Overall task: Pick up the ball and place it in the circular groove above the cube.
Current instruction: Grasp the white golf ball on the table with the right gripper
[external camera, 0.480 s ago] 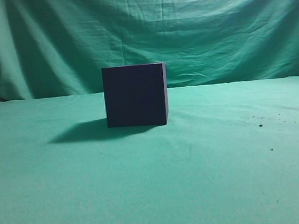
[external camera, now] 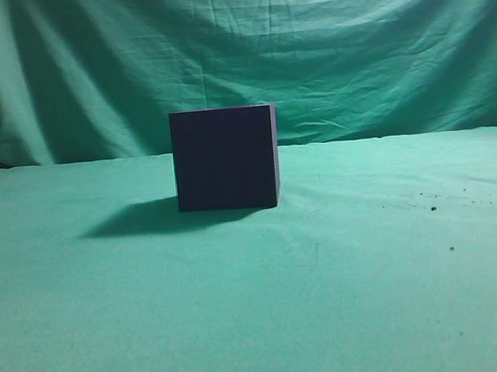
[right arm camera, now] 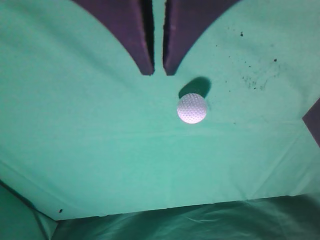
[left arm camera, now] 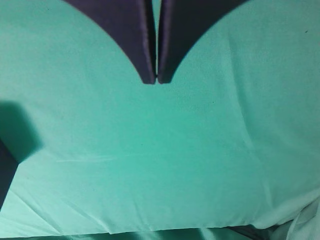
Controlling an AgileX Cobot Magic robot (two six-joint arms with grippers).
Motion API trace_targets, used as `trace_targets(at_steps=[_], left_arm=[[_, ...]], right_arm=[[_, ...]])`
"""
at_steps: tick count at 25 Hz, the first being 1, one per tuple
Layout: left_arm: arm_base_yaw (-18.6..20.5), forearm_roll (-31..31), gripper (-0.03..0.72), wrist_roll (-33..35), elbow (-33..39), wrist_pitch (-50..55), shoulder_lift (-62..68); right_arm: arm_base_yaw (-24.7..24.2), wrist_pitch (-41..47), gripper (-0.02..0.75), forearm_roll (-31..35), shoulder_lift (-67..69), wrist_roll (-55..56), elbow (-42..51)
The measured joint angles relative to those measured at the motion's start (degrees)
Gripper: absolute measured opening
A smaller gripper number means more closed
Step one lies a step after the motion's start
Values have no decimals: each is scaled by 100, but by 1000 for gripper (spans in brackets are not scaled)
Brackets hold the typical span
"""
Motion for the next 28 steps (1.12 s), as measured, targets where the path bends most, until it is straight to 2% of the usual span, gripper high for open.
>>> trace_targets(at_steps=[14, 16, 21, 22, 24, 28], left_arm=[[0, 0, 0, 0, 0, 0, 0], [0, 0, 0, 0, 0, 0, 0], [0, 0, 0, 0, 0, 0, 0], [0, 0, 0, 0, 0, 0, 0], [0, 0, 0, 0, 0, 0, 0], [0, 0, 0, 0, 0, 0, 0]], right_arm=[[0, -208, 50, -101, 0, 0, 0], [0, -607, 50, -110, 0, 13, 0], [0, -2611, 50, -75, 0, 57, 4], [0, -2800, 50, -75, 0, 57, 4], [0, -2599, 50, -75, 76, 57, -253], [0, -1244, 50, -63, 924, -93, -1325]])
